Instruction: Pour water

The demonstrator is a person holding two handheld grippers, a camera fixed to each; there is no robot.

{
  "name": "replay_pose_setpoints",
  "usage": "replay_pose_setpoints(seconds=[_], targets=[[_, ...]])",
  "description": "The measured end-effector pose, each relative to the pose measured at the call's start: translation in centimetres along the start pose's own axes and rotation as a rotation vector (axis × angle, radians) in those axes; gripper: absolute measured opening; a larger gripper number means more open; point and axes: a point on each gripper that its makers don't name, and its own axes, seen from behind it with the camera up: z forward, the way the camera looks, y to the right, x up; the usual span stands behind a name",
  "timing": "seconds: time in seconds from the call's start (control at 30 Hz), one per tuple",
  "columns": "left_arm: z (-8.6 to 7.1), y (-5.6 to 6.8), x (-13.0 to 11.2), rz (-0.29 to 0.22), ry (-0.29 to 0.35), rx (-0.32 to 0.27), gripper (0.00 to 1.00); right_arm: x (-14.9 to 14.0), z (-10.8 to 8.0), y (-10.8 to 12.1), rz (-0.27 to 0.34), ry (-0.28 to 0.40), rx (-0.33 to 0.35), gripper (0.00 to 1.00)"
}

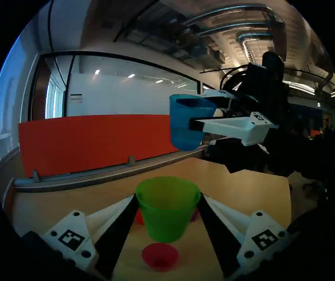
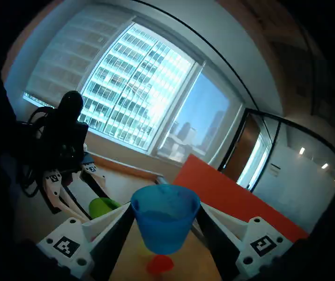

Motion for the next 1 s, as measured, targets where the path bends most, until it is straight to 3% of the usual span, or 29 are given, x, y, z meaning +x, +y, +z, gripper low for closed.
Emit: replay_pose_setpoints(seconds=[1.0], targets=[[0.4, 0.4, -0.1, 0.004, -0.006, -0.013, 0.88, 0.9, 2.8, 2.5, -0.291, -0.032, -0.02, 0.9]])
